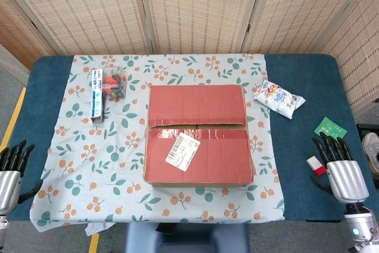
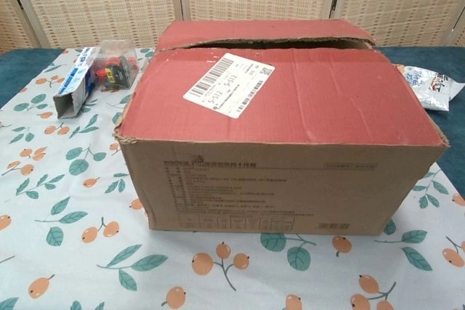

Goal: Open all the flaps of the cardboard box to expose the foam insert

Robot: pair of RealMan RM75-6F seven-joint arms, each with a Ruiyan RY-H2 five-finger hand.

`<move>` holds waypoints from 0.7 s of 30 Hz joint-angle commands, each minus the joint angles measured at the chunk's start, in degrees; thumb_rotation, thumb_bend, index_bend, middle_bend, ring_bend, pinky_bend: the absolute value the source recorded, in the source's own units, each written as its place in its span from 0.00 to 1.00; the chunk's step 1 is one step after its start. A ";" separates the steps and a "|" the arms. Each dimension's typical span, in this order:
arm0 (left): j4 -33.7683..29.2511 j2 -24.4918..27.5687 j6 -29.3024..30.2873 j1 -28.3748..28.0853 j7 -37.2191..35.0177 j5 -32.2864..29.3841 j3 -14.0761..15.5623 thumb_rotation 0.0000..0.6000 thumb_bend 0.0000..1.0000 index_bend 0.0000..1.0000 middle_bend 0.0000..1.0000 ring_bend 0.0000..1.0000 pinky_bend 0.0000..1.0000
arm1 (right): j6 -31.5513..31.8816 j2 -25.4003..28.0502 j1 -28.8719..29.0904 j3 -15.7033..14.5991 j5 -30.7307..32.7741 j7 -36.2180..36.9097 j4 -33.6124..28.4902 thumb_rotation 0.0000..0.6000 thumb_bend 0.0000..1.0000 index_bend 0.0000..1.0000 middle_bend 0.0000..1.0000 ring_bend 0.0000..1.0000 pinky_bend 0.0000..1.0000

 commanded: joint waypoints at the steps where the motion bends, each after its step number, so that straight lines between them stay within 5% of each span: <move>1: -0.17 0.03 0.20 0.14 -0.17 -0.24 -0.18 1.00 0.34 0.04 0.00 0.00 0.00 | -0.02 -0.89 0.22 0.62 0.87 -1.45 0.61 1.00 0.26 0.00 0.00 0.00 0.00; 9: 0.62 -0.57 0.15 -0.59 -0.90 1.84 0.00 1.00 0.34 0.03 0.00 0.00 0.00 | 0.22 -0.86 0.54 1.05 0.77 -0.78 1.05 1.00 0.26 0.00 0.00 0.00 0.00; 15: 2.26 -1.47 -1.31 -1.48 -0.06 1.42 -0.24 1.00 0.35 0.03 0.00 0.00 0.00 | 1.16 3.85 2.82 2.55 -3.60 2.57 -3.17 1.00 0.26 0.00 0.00 0.00 0.00; 21: 2.28 -1.19 -1.52 -1.71 -1.37 1.82 -0.11 1.00 0.44 0.01 0.00 0.00 0.00 | -6.28 8.98 9.21 5.76 -2.79 2.91 -8.94 1.00 0.26 0.00 0.00 0.00 0.00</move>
